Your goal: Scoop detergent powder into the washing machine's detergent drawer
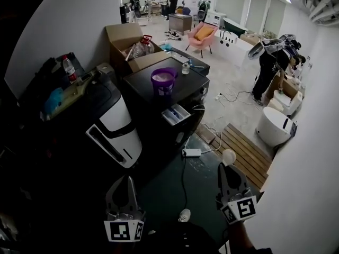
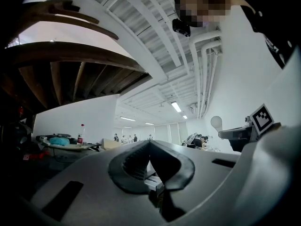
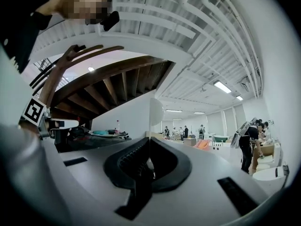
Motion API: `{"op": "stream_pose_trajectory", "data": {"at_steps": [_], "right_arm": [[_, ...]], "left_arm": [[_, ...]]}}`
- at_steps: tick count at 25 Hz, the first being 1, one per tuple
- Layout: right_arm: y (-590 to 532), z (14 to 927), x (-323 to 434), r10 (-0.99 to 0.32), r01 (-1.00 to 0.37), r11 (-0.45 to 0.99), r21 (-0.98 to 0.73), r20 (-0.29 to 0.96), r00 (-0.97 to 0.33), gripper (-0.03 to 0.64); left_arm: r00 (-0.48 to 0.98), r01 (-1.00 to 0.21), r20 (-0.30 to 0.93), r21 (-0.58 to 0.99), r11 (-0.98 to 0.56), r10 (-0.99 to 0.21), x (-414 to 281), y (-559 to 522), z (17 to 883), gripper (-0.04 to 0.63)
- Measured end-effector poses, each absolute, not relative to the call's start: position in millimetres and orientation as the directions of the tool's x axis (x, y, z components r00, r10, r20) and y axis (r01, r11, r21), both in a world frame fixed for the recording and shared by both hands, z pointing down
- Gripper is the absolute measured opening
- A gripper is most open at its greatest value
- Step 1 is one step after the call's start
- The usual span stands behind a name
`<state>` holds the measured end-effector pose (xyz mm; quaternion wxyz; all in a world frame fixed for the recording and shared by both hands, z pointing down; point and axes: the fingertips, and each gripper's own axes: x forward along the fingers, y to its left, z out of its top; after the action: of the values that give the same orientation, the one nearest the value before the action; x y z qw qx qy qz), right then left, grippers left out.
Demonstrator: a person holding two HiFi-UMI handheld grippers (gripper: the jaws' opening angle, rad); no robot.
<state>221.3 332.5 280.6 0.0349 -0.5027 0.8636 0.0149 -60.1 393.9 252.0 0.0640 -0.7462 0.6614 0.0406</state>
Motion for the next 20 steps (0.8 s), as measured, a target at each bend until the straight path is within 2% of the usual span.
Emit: {"op": "stream_pose_trajectory", "data": {"at_steps": [12,17,20], "right_arm": [[251,284,252,-0.826,-0.828,0.561,-0.022,-0.083,-0.558,0.034],[229,283,243,-0.811,-0.811,0.583,-0.053,-0.101,-0.576,0.032],[217,294,240,-0.806,-0.804,0.592,-0.051,-0.060,-0.589,0.032]], "left_arm": [[0.044,-0.998,-0.151,-0.043,-0.038,-0.988,-22,331,252,0.014],[0.002,-0.999,-0.114,-0.038,0.002,-0.993,-21,323,265,0.014],[-0.019,-0.999,-0.084,-0.034,0.022,-0.996,-26,318,274,0.014]]}}
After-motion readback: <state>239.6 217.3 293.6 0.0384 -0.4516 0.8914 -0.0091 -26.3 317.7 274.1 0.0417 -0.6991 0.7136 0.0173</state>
